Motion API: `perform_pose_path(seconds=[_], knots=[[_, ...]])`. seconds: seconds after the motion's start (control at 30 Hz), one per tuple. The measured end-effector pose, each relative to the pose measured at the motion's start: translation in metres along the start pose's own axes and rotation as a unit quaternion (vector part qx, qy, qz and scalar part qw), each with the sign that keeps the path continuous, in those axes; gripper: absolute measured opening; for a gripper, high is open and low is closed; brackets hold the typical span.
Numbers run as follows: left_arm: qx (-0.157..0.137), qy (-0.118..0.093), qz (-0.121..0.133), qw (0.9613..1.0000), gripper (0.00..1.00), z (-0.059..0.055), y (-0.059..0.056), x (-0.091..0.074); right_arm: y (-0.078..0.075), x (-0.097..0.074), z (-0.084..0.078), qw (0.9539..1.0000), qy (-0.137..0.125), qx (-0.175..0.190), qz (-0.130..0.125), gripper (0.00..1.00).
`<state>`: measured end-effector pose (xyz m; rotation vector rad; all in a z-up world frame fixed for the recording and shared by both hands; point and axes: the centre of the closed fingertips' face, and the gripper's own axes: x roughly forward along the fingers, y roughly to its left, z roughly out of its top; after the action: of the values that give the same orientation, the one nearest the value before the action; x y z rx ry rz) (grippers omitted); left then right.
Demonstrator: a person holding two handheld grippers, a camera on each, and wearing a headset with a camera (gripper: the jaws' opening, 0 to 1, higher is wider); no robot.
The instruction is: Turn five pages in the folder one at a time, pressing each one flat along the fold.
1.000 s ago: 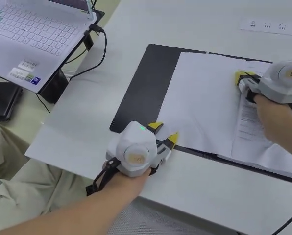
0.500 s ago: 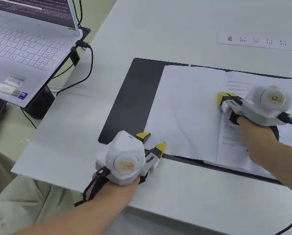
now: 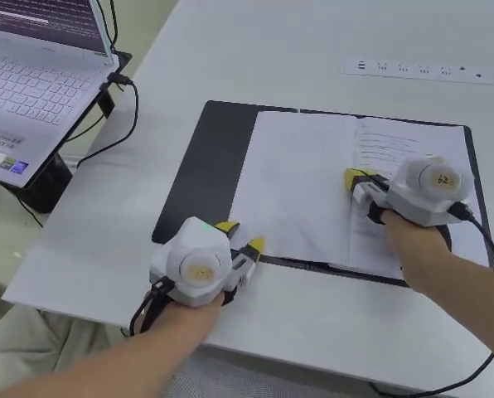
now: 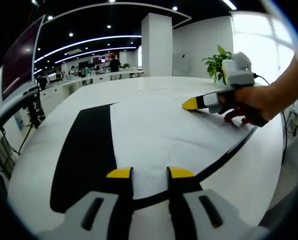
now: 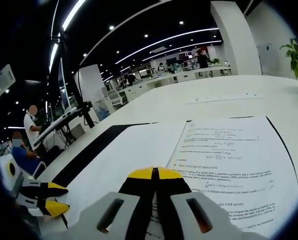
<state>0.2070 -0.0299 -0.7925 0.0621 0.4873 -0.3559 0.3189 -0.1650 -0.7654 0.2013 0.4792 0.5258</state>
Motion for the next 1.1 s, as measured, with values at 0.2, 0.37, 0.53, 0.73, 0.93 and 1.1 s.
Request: perform_pose_path(seconds=[0.2,0.37,0.53,0.73,0.93,1.1], knots=[[0.0,-0.001,-0.001,1.0,0.25,0.0,0.0,0.0,0.008,-0.012,-0.009,1.0,0.007,-0.002,0.003,0.0],[-0.003,-0.001,0.0,1.0,0.25,0.0,0.0,0.0,0.012,-0.02,-0.015,0.9999,0.012,0.001,0.003,0.0],[-0.002,0.0,0.0,1.0,0.25,0.001,0.0,-0.001,0.018,-0.027,-0.02,0.9998,0.019,0.005,0.007,0.0],[-0.003,0.0,0.0,1.0,0.25,0.002,-0.001,-0.002,0.022,-0.036,-0.028,0.9996,0.025,0.006,0.008,0.0],[-0.003,0.0,0.0,1.0,0.25,0.003,-0.001,-0.002,0.024,-0.042,-0.037,0.9993,0.034,0.002,0.011,0.0],[-0.005,0.0,0.0,1.0,0.25,0.004,-0.001,-0.002,0.029,-0.052,-0.045,0.9988,0.044,-0.001,0.018,0.0]])
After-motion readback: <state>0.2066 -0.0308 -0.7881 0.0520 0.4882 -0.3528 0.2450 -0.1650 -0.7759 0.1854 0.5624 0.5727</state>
